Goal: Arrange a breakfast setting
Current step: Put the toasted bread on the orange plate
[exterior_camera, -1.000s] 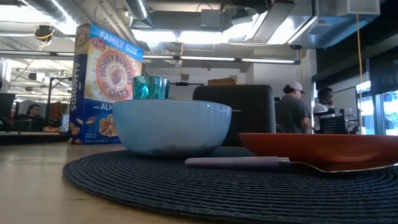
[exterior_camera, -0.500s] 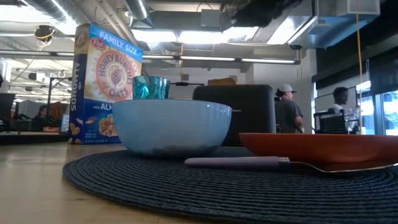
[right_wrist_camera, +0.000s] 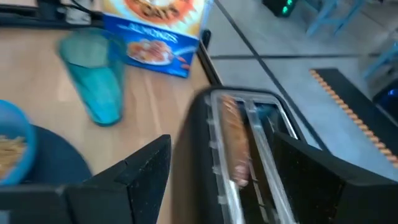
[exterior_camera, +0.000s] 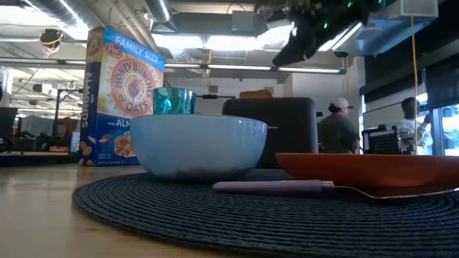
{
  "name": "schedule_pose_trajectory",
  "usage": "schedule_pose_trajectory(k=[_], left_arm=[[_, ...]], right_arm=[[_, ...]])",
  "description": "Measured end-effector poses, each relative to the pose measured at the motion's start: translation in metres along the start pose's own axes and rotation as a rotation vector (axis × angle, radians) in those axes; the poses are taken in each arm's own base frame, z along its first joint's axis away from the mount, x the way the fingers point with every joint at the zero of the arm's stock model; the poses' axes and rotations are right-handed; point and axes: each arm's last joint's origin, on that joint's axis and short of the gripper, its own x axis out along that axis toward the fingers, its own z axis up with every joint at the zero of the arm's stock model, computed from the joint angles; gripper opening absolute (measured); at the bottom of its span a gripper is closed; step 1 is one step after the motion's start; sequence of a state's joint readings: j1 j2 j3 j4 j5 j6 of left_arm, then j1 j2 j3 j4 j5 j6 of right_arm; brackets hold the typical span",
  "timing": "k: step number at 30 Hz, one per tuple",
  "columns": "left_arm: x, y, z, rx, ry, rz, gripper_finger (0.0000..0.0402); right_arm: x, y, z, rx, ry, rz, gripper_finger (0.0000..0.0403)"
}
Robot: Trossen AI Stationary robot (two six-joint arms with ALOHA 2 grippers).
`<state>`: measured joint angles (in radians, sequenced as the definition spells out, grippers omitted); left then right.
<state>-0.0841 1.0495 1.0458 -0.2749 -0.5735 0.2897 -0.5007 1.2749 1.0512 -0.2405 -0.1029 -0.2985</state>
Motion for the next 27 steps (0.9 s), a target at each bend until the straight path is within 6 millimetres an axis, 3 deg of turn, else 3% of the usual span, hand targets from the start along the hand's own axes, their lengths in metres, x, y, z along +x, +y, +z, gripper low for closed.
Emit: schedule_pose_trajectory(k=[5, 12, 20, 27], left_arm=[[0.008, -0.004, -0.002, -0.124, 0.025, 0.013, 0.0301], [0.029, -0.012, -0.009, -0.113, 0.076, 0.025, 0.0301], [0.04, -0.018, -0.011, -0.11, 0.089, 0.028, 0.0301], [0.04, -0.018, -0.01, -0.114, 0.085, 0.032, 0.0301]], right_arm=[[0.018, -0.028, -0.017, 0.056, 0.011, 0.048, 0.0268], [0.036, -0.054, -0.032, 0.096, -0.054, 0.163, 0.0268], [0.054, -0.059, -0.044, 0.11, -0.052, 0.207, 0.0263], [0.062, -0.059, -0.049, 0.103, -0.047, 0.228, 0.0199]])
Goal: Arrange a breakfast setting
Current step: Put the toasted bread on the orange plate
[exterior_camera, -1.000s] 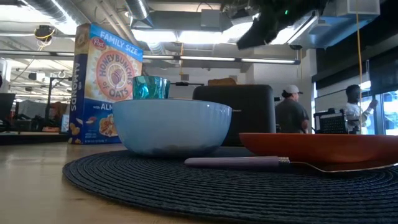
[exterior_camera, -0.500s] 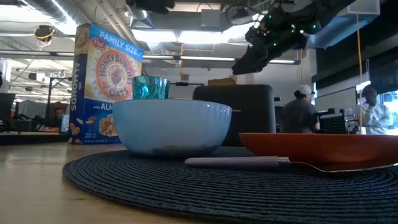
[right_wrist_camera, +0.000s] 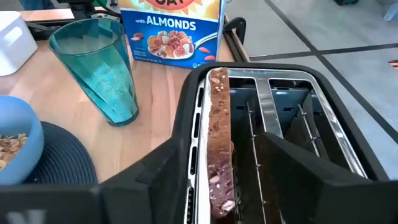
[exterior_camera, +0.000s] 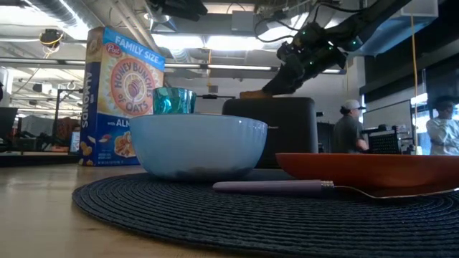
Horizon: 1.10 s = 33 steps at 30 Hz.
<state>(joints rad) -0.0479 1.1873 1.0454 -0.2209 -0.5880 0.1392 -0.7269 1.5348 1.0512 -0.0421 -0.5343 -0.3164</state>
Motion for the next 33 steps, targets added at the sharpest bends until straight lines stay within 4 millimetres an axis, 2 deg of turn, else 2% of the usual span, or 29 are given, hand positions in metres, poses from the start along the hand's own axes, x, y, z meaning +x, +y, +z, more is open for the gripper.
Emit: schedule_pose_trajectory(k=[13, 22, 25, 29, 33], left_arm=[[0.006, 0.011, -0.002, -0.021, 0.017, 0.047, 0.0302], [0.011, 0.02, -0.004, -0.035, 0.03, 0.081, 0.0302], [0.012, 0.023, -0.004, -0.058, 0.033, 0.084, 0.0302], [0.021, 0.022, -0.008, -0.054, 0.054, 0.062, 0.0302], [0.045, 0.017, -0.015, -0.02, 0.075, 0.031, 0.0302]], right_arm=[[0.009, -0.005, -0.005, 0.003, 0.003, -0.026, 0.0114], [0.009, -0.005, -0.005, 0.014, 0.003, -0.027, 0.0026], [0.008, -0.004, -0.004, 0.013, 0.002, -0.027, 0.0008], [-0.004, -0.001, 0.01, -0.013, -0.045, -0.022, 0.0009], [-0.029, 0.007, 0.039, -0.054, -0.129, -0.005, 0.0014]])
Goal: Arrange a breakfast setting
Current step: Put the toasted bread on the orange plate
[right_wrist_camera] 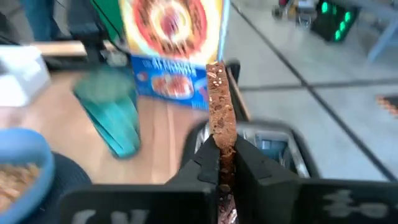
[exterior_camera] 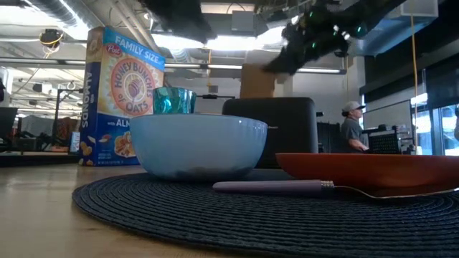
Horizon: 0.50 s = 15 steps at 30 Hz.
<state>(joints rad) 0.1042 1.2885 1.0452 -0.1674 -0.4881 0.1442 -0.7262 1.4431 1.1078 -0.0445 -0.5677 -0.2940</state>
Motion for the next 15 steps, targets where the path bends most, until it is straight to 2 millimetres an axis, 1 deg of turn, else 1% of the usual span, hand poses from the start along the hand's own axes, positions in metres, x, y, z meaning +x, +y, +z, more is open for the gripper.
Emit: schedule_pose_trajectory(k=[2, 4, 7, 9, 12, 15], left_arm=[[0.012, -0.003, 0.0, 0.016, -0.016, 0.01, 0.0302], [0.019, -0.003, 0.0, 0.036, -0.031, 0.022, 0.0302], [0.025, -0.001, 0.004, 0.043, -0.084, 0.041, 0.0302], [0.025, -0.001, 0.007, 0.052, -0.117, 0.04, 0.0302], [0.024, 0.0, 0.016, 0.028, -0.219, -0.031, 0.0302], [0.025, 0.0, 0.02, -0.002, -0.283, -0.12, 0.0302]], right_arm=[[-0.011, 0.004, 0.014, -0.016, -0.034, 0.023, 0.0011], [-0.021, 0.01, 0.023, -0.021, -0.05, 0.055, 0.0007], [-0.033, 0.023, 0.033, -0.029, -0.056, 0.089, 0.0006], [-0.041, 0.033, 0.039, -0.043, -0.057, 0.109, 0.001], [-0.047, 0.05, 0.047, -0.075, -0.073, 0.152, 0.0014], [-0.045, 0.069, 0.053, -0.106, -0.088, 0.216, 0.0015]])
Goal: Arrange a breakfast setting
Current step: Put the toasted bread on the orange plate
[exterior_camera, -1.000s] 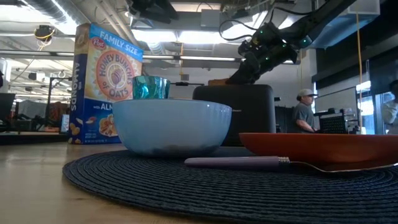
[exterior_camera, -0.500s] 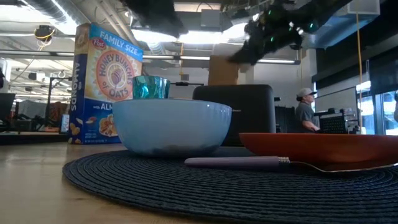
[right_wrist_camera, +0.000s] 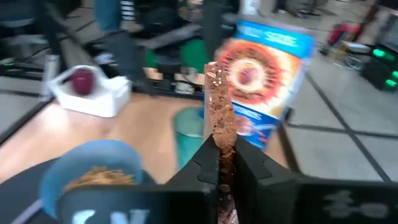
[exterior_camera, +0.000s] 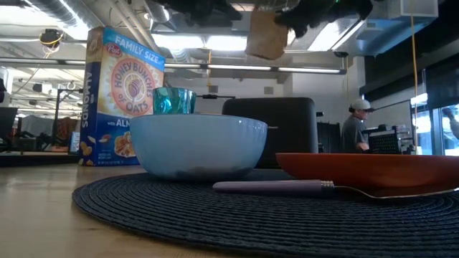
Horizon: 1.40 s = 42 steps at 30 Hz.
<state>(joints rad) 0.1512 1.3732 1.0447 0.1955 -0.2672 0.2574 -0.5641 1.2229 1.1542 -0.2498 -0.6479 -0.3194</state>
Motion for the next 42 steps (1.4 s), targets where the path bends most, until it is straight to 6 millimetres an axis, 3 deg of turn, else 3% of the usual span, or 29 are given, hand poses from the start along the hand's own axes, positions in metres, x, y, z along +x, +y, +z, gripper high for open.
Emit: schedule_pose_trajectory(k=[6, 11, 22, 29, 34, 42], left_arm=[[0.007, -0.005, -0.002, -0.024, -0.039, -0.071, 0.0302], [0.006, -0.017, -0.001, -0.042, -0.041, -0.143, 0.0302], [0.004, -0.024, 0.001, -0.048, -0.043, -0.121, 0.0302], [0.021, -0.03, -0.011, -0.092, -0.03, -0.116, 0.0299], [0.026, -0.033, -0.015, -0.106, -0.03, -0.102, 0.0262], [0.026, -0.032, -0.014, -0.174, -0.027, -0.1, 0.0146]], right_arm=[[0.018, 0.032, 0.006, -0.043, 0.017, 0.122, 0.0016], [0.027, 0.046, 0.009, -0.078, 0.064, 0.033, 0.0016], [0.029, 0.05, 0.01, -0.102, 0.058, 0.037, 0.0016], [0.029, 0.05, 0.011, -0.097, 0.052, 0.036, 0.0017], [0.029, 0.05, 0.01, -0.078, 0.056, 0.037, 0.0017], [0.028, 0.051, 0.01, -0.072, 0.053, 0.072, 0.0017]])
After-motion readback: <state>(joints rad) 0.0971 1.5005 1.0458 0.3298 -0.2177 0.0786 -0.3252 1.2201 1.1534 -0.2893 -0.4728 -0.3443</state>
